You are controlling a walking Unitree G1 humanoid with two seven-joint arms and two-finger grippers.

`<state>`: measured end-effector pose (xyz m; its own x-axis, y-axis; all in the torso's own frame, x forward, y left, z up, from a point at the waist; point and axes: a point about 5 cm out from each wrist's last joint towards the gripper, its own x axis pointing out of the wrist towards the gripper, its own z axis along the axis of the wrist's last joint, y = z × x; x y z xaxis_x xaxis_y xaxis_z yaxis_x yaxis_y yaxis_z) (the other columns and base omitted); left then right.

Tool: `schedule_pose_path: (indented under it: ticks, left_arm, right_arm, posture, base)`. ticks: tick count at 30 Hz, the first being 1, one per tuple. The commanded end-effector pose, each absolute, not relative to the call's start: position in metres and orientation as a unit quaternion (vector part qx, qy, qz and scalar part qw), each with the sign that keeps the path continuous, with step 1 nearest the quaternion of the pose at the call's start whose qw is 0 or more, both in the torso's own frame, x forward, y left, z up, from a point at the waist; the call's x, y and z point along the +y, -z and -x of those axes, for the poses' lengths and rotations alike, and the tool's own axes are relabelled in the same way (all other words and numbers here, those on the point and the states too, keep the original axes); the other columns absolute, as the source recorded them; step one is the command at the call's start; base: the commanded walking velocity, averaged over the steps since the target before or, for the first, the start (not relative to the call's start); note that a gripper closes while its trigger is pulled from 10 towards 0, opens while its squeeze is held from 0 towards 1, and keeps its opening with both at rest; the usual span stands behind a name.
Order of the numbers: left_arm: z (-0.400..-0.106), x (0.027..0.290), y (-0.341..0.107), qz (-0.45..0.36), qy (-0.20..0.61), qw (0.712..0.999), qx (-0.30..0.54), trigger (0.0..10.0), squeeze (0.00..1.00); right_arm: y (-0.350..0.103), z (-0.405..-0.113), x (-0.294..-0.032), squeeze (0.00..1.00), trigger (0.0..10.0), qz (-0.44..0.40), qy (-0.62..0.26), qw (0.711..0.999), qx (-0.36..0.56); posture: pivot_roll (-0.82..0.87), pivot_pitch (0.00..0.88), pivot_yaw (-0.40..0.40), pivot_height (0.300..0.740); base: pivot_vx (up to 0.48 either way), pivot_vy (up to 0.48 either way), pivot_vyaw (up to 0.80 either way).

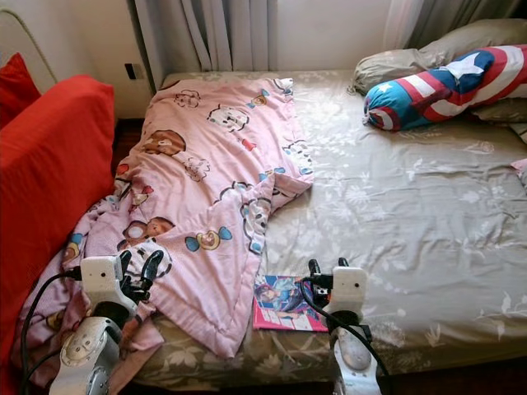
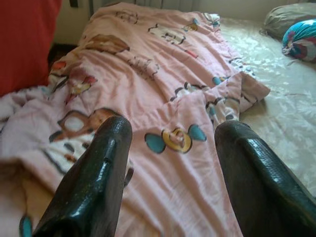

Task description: Clean up the room

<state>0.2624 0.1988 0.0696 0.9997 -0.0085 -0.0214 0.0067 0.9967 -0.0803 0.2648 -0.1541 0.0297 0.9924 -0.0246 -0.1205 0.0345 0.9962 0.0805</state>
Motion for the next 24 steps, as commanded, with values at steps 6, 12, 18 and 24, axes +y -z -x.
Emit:
schedule_pose_path:
  ticks: [6,12,18,24]
  left_arm:
    - [-0.2597,0.1976,-0.0683,0.045,0.0,0.999,0.016,10.0,0.0]
    - [-0.2608,0.2,-0.0697,0.044,-0.005,0.999,0.014,10.0,0.0]
    - [-0.2589,0.1992,-0.0682,0.044,-0.006,0.999,0.016,10.0,0.0]
    - [-0.2584,0.1987,-0.0676,0.044,-0.006,0.999,0.018,10.0,0.0]
  right_arm:
    - [-0.0326,-0.2656,-0.1588,0.0,10.0,-0.054,0.041,0.996,0.058]
    - [-0.033,-0.2678,-0.158,0.0,10.0,-0.055,0.04,0.996,0.062]
    - [-0.0316,-0.2697,-0.1576,0.0,10.0,-0.058,0.039,0.995,0.068]
    - [-0.031,-0.2718,-0.159,0.0,10.0,-0.056,0.042,0.995,0.075]
  posture:
    - [-0.05,0.104,-0.009,0.652]
    - [-0.04,0.109,-0.012,0.652]
    - [-0.04,0.113,-0.011,0.652]
    - [-0.04,0.115,-0.01,0.652]
  base:
    - [0.0,0.0,0.0]
    - [0.0,0.0,0.0]
    - [0.0,0.0,0.0]
    - [0.0,0.0,0.0]
